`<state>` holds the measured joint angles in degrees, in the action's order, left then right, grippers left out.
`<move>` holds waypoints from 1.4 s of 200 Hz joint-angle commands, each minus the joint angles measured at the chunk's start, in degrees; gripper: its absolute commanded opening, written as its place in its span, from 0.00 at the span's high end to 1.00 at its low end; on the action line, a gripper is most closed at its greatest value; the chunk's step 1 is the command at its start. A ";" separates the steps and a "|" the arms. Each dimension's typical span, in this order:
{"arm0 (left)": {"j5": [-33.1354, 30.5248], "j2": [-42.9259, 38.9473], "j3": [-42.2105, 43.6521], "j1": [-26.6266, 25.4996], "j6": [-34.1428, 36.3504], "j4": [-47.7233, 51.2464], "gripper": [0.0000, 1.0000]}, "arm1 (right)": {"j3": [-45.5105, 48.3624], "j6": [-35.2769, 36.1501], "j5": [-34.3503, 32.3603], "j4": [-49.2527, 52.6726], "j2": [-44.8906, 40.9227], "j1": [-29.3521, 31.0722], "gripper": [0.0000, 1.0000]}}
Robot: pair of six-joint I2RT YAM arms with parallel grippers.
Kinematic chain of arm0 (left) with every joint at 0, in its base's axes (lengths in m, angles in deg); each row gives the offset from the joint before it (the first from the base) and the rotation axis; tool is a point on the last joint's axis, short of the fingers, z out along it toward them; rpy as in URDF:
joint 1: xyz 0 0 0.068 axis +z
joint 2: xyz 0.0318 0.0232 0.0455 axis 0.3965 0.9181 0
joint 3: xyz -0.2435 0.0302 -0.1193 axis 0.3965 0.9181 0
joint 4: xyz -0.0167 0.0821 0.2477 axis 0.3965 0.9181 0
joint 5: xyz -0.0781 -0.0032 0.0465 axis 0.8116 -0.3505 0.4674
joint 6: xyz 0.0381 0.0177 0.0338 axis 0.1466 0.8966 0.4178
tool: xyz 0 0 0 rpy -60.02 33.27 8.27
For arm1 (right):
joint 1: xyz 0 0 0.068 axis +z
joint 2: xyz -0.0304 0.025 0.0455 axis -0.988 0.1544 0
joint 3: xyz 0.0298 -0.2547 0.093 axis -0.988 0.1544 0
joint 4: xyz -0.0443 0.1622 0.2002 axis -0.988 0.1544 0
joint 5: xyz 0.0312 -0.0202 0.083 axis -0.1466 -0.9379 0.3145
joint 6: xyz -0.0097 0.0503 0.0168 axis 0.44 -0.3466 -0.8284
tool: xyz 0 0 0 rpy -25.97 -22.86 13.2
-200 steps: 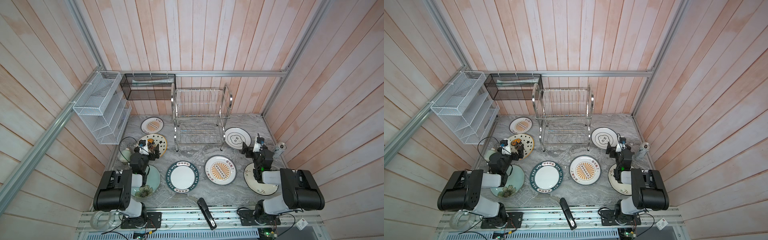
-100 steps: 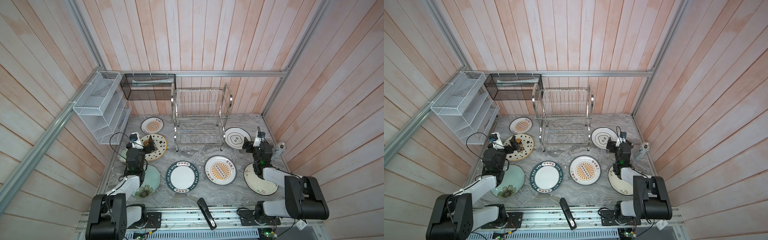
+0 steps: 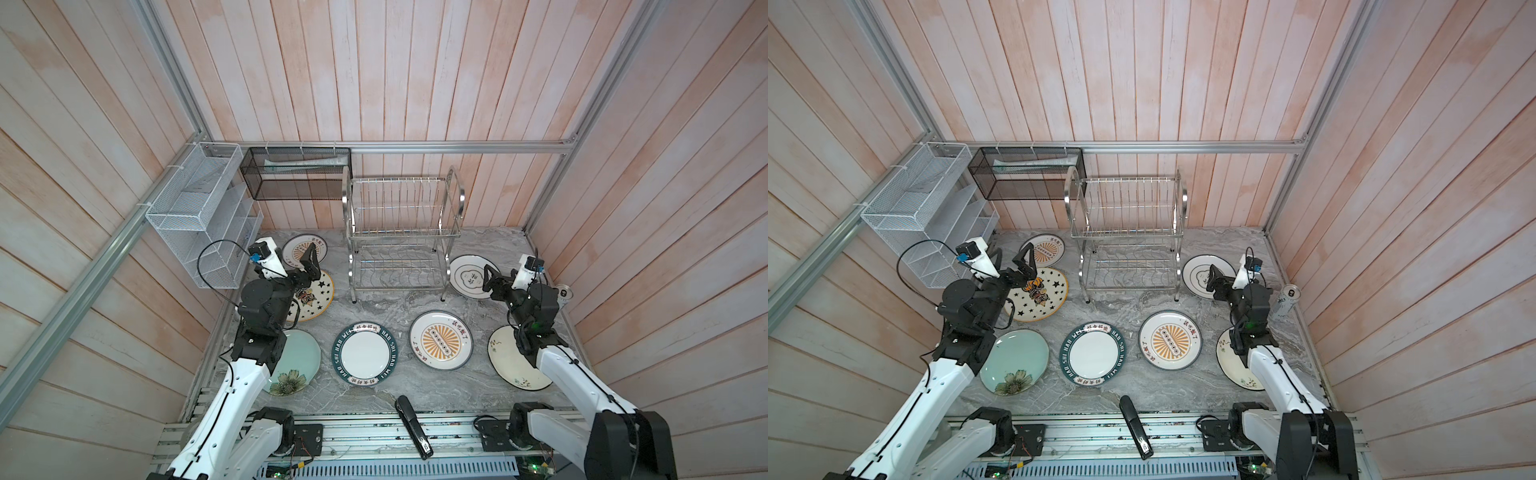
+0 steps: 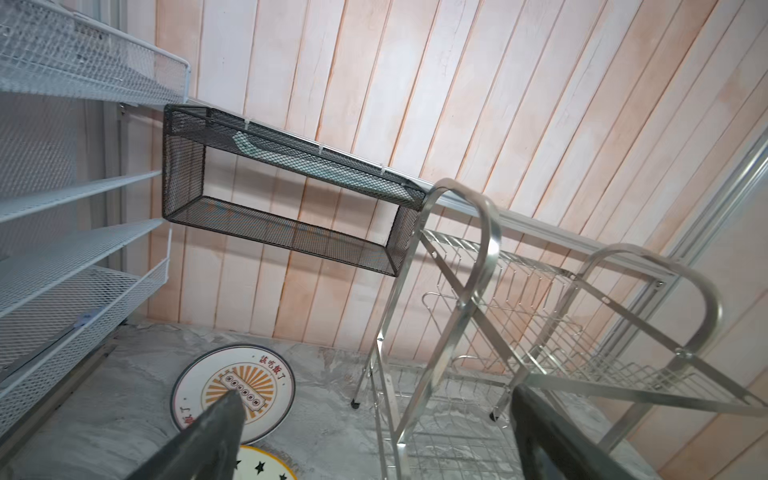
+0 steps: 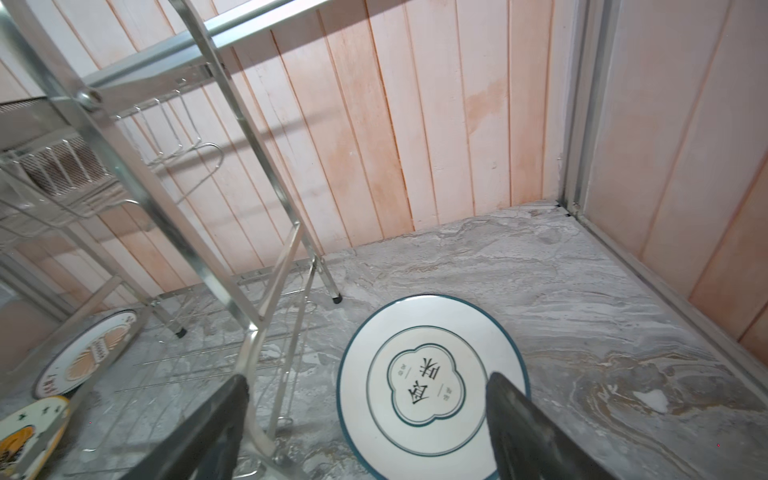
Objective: Load the plates into the dish rack
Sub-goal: 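Move left gripper to sunburst plate's near rim while right gripper approaches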
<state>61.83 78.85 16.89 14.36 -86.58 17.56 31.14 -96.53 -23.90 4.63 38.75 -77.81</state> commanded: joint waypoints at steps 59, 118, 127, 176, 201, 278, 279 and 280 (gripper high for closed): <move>6.67 5.21 0.69 -10.84 -17.78 12.60 0.00 | 1.17 -7.01 11.64 32.00 -17.62 0.91 0.12; 2.19 14.07 7.34 -23.07 -29.15 3.63 0.00 | 5.90 -10.49 18.75 40.36 -19.40 1.34 0.19; 2.89 16.10 6.67 -24.20 -30.02 3.39 0.00 | 6.64 -10.76 18.45 40.54 -18.56 1.39 0.21; 3.03 22.20 4.39 -31.05 -32.88 3.12 0.00 | 6.83 -10.75 17.66 40.25 -12.74 1.58 0.33; 4.45 23.20 5.35 -32.61 -38.08 0.58 0.00 | 6.46 -10.20 17.16 39.36 -9.98 1.61 0.37; 3.26 24.11 2.55 -35.91 -39.06 4.18 0.00 | 6.21 -9.67 14.29 36.88 -4.22 1.51 0.43; 3.15 24.12 2.37 -35.92 -38.94 4.44 0.00 | 6.26 -9.67 14.33 36.83 -4.15 1.51 0.43; 3.05 24.17 2.20 -35.87 -38.88 4.83 0.00 | 6.28 -9.67 14.35 36.76 -4.08 1.52 0.43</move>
<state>65.85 102.04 22.92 -21.44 -126.08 18.37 38.26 -106.76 -8.38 42.90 33.52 -76.54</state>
